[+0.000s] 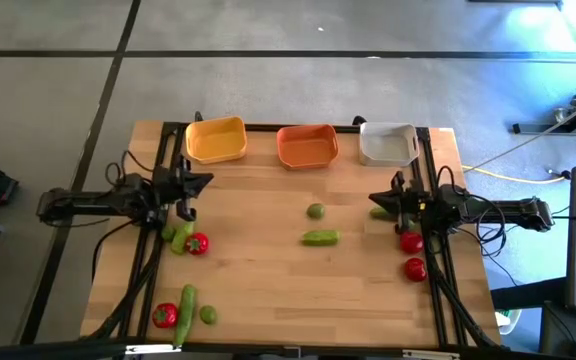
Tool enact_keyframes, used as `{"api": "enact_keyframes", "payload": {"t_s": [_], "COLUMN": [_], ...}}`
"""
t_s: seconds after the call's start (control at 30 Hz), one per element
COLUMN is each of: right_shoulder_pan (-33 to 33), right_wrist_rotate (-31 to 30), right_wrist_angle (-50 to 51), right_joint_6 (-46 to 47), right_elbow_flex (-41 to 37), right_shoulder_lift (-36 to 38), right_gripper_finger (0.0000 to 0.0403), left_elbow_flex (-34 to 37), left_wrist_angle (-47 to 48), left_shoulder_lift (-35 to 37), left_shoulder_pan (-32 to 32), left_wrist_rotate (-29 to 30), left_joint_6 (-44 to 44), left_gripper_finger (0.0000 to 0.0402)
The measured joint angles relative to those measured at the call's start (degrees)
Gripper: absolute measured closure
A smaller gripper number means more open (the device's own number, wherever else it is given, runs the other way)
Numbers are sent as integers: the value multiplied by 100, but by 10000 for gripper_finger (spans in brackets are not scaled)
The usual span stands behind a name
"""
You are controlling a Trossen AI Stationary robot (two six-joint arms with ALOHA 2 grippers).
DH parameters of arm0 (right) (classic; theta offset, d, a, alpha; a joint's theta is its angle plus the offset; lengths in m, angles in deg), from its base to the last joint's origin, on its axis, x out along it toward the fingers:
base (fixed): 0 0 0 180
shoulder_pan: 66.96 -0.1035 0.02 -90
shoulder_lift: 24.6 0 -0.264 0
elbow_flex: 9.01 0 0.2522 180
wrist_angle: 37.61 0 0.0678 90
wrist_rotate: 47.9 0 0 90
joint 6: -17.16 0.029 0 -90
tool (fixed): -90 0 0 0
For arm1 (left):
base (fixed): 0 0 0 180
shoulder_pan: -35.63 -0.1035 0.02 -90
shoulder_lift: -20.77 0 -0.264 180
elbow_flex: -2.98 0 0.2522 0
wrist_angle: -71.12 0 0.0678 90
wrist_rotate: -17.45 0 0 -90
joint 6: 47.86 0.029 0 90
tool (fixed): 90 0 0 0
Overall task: Sort produce into baskets
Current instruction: Put the top center lime into the orange bin
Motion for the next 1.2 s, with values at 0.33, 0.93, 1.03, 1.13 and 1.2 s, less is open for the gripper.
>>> {"api": "enact_keyframes", "payload": {"t_s": [0.33,0.93,1.03,1.13,1.2], "right_shoulder_pan": [0,0,0,0,0], "right_wrist_rotate": [-979,-1534,-1501,-1501,-1501], "right_wrist_angle": [-354,-890,-907,-905,-905], "right_joint_6": [-28,-1767,-1861,-1951,-1951], "right_elbow_flex": [0,0,0,0,0], "right_shoulder_lift": [0,-2,-2,-2,-2], "right_gripper_finger": [403,403,403,403,403], "left_elbow_flex": [-1080,-3700,-4018,-4290,-4452], "left_wrist_angle": [-4,-5,-11,8,20], "left_shoulder_lift": [-2241,-6446,-6936,-7309,-7519], "left_shoulder_pan": [1,-227,-227,-227,-241], "left_wrist_rotate": [3,96,89,137,141], "left_joint_6": [18,153,178,143,79], "left_gripper_finger": [401,401,401,399,385]}}
